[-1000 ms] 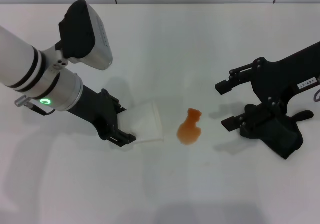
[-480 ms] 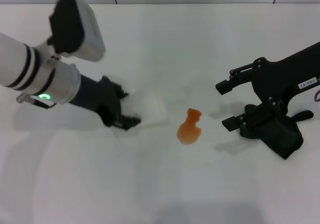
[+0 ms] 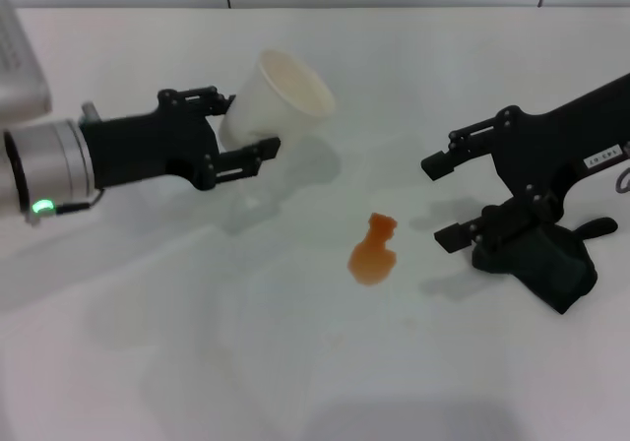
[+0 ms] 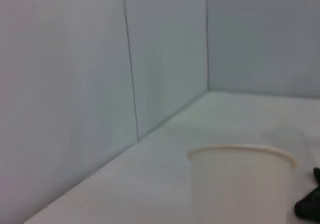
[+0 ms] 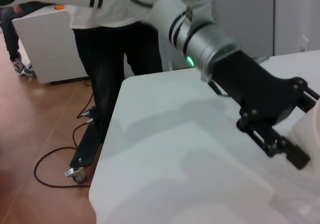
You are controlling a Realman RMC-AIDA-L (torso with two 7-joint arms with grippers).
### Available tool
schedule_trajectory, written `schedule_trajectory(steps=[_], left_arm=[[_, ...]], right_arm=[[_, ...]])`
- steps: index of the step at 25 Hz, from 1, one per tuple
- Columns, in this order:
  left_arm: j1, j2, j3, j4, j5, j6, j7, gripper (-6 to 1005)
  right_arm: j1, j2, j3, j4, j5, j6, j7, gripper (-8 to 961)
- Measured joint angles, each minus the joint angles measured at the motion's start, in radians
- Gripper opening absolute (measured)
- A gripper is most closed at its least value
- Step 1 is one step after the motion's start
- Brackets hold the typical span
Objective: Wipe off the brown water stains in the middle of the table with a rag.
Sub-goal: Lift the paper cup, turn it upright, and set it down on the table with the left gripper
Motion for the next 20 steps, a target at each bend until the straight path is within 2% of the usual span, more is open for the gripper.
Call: schedule_trajectory(steps=[4, 8, 14, 20], left_arm=[[-0.013, 0.002, -0.013, -0.185, -0.104, -0.009, 0.188, 642], [-0.018, -0.002, -0.013, -0.294, -0.145, -0.027, 0.259, 641], [-0.03, -0.007, -0.012, -0.409, -0.171, -0.103, 0.307, 636], [-0.031, -0.008, -0.013, -0.443, -0.193, -0.17, 0.333, 631]], right_arm=[[0.007, 0.002, -0.004, 0.0, 0.0, 0.0, 0.0, 856], [0.017, 0.004, -0.01, 0.001, 0.0, 0.0, -0.001, 856], [0.018, 0.004, -0.011, 0.002, 0.0, 0.0, -0.006, 857], [0.013, 0.004, -0.011, 0.002, 0.0, 0.0, -0.011, 857]])
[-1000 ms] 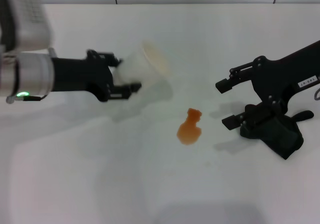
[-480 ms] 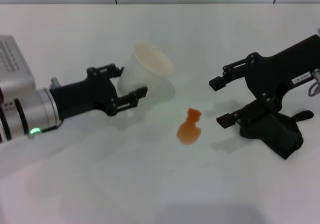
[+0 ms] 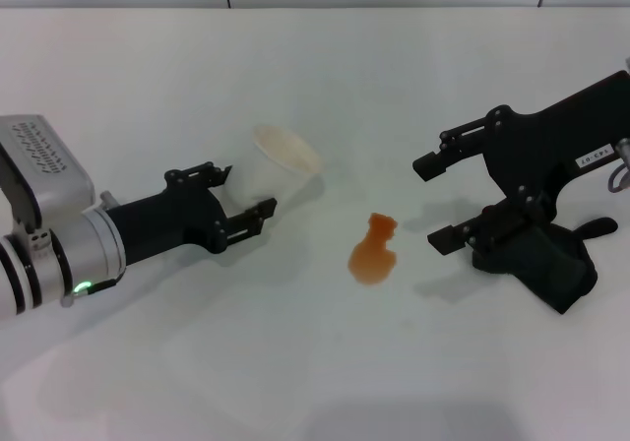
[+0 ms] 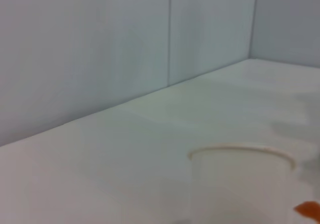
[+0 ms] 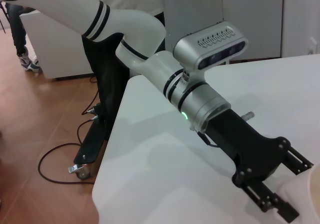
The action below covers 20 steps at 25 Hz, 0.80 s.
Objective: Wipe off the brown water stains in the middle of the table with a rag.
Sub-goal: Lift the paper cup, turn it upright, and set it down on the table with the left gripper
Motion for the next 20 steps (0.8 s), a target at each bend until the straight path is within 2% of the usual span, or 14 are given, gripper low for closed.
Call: schedule_trajectory(steps=[7, 17, 20], left_arm=[[-0.018, -0.002, -0.001, -0.047, -0.009, -0.044, 0.053, 626], [-0.001, -0.003, 0.002, -0.042, -0.047, -0.038, 0.072, 618], [0.003, -0.003, 0.003, -0.041, -0.058, -0.037, 0.078, 677]], right_arm=[[-0.002, 0.0, 0.001, 0.001, 0.0, 0.0, -0.008, 856], [-0.016, -0.006, 0.003, 0.001, 0.0, 0.0, -0.009, 857], [-0.016, -0.006, 0.001, 0.001, 0.0, 0.0, -0.01, 856]])
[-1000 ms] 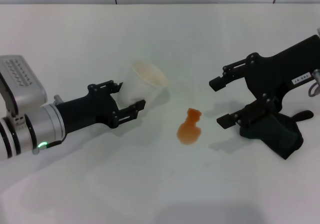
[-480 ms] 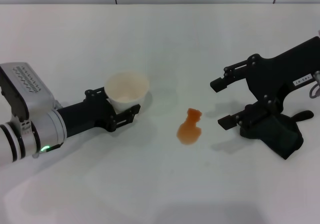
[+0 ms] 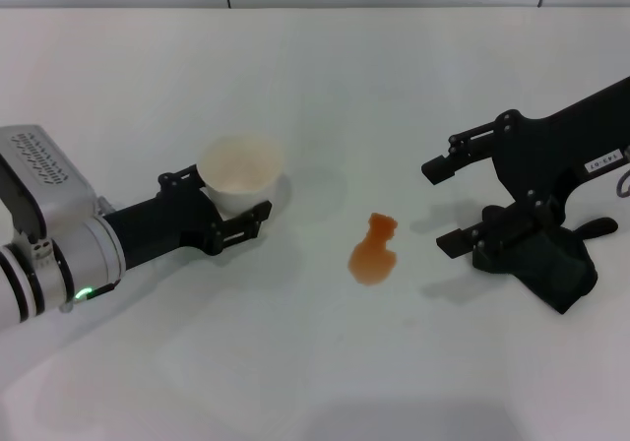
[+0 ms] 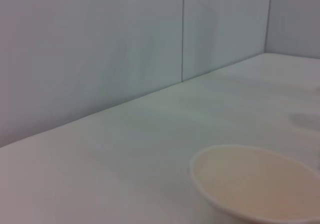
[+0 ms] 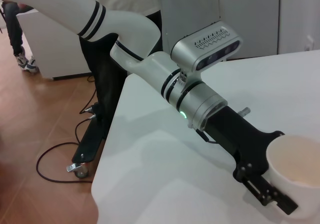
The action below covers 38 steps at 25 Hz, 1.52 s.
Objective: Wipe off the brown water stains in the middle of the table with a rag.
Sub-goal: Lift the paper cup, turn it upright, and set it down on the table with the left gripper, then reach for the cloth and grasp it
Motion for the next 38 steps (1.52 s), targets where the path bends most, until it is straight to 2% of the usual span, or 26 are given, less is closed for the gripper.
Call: schedule_trajectory(steps=[11, 14, 25, 28, 30, 33, 38], left_arm=[[-0.001, 0.0, 0.001, 0.0, 0.001, -0.009, -0.004, 850], [0.019, 0.003, -0.004, 0.006, -0.011, 0.012, -0.001, 893], [0.155, 0.01, -0.005, 0.066, -0.079, 0.112, 0.006, 893], [0.179, 0.02, -0.004, 0.067, -0.085, 0.148, 0.0, 892], [0.19, 0.035, 0.002, 0.074, -0.073, 0.199, -0.022, 892], [0.208, 0.062, 0.007, 0.145, 0.01, 0.304, -0.126, 892], [0.259, 0.072, 0.001, 0.422, 0.238, 0.453, -0.402, 892]], right_arm=[[0.0, 0.003, 0.0, -0.002, 0.0, 0.0, 0.0, 856], [0.0, 0.003, 0.002, -0.002, 0.0, 0.0, 0.0, 856], [-0.002, 0.002, 0.005, -0.003, 0.0, 0.001, 0.0, 856], [-0.01, 0.001, 0.005, -0.003, 0.0, 0.011, 0.0, 856], [-0.013, 0.001, 0.003, -0.005, 0.0, 0.021, 0.002, 857], [-0.014, 0.003, 0.0, -0.007, 0.0, 0.037, 0.008, 857], [-0.014, 0.008, -0.001, -0.012, -0.016, 0.046, 0.04, 857]])
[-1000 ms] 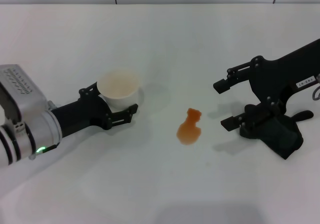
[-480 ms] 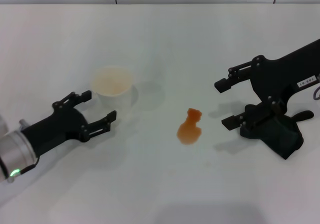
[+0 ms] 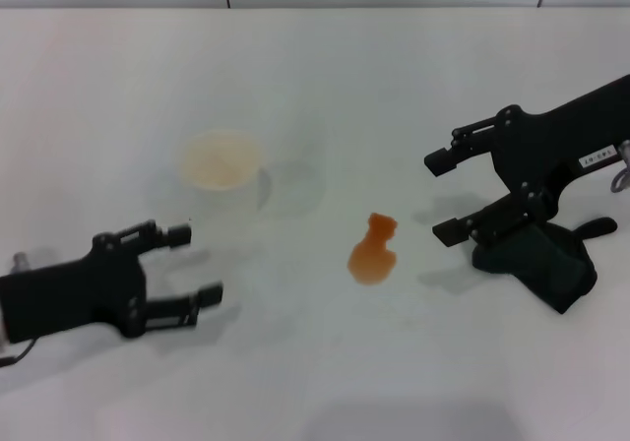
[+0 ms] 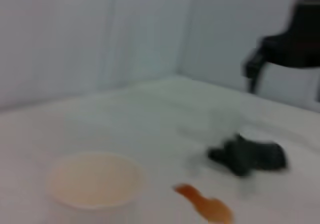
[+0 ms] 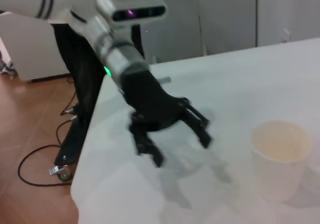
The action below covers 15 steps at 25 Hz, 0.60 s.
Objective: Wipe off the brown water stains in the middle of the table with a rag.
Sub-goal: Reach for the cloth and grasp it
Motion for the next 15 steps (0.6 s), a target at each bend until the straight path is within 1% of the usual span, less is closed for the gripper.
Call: schedule_trajectory(steps=[4, 7, 10, 13, 15], left_arm=[[0.048, -0.014, -0.002, 0.241, 0.133, 0.085, -0.164, 892], [0.061, -0.019, -0.002, 0.38, 0.201, 0.125, -0.254, 892], [0.036, -0.017, -0.002, 0.481, 0.268, 0.175, -0.334, 892], [-0.013, -0.01, -0.003, 0.548, 0.321, 0.226, -0.403, 892], [-0.051, -0.004, -0.003, 0.569, 0.34, 0.263, -0.429, 892]], right_arm=[[0.0, 0.01, 0.0, -0.003, -0.023, 0.014, 0.026, 856], [0.0, 0.016, -0.004, -0.004, -0.038, 0.037, 0.043, 856], [0.0, 0.019, -0.028, -0.005, -0.07, 0.063, 0.069, 856], [-0.001, 0.019, -0.051, -0.016, -0.111, 0.081, 0.1, 857], [-0.009, 0.021, -0.057, -0.039, -0.155, 0.097, 0.139, 803]])
